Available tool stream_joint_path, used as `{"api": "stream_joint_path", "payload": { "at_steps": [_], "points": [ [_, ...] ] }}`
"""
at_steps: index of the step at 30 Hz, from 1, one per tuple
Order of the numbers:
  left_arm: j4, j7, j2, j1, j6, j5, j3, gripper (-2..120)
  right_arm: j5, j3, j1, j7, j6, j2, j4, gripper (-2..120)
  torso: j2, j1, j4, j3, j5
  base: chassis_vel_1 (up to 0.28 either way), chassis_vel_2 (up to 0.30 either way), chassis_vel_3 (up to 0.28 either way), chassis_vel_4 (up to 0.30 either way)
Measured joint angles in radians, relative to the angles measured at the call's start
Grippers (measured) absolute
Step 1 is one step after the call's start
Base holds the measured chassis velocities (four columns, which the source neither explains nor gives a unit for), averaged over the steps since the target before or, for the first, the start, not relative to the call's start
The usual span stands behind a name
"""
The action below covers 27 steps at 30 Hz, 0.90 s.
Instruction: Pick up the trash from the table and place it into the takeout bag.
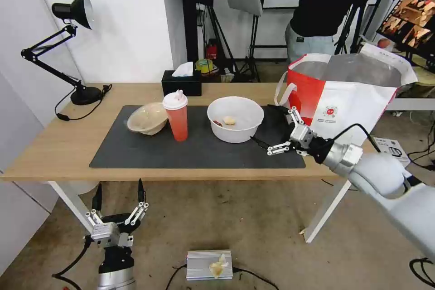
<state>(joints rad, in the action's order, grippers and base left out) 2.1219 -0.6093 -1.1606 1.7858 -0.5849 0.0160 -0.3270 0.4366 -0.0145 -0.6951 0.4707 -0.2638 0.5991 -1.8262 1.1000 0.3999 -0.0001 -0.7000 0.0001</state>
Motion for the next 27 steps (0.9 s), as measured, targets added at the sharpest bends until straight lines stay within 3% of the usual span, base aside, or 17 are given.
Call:
{"api": "stream_joint_path", "payload": {
  "at_steps": [9, 14, 27],
  "points": [
    [0.004, 0.001, -0.017, 0.008, -0.001, 0.007, -0.003, 100, 0.008, 0.174, 0.220, 0.066, -0.001, 0.032, 0.094, 100, 0.000, 0.000, 0.0002, 0.000, 0.0000, 0.000, 0.000, 0.000, 0.000],
    [0.005, 0.001, -0.024, 0.013, -0.002, 0.015, -0.006, 100, 0.026, 0.228, 0.293, 0.162, 0.018, 0.037, 0.124, 100, 0.000, 0.000, 0.0001, 0.000, -0.0002, 0.000, 0.000, 0.000, 0.000],
    [-0.007, -0.001, -0.035, 0.017, -0.004, 0.030, -0.002, 100, 0.076, 0.366, 0.451, 0.271, 0.014, 0.070, 0.252, 100, 0.000, 0.000, 0.0001, 0.000, -0.0001, 0.000, 0.000, 0.000, 0.000]
  ]
}}
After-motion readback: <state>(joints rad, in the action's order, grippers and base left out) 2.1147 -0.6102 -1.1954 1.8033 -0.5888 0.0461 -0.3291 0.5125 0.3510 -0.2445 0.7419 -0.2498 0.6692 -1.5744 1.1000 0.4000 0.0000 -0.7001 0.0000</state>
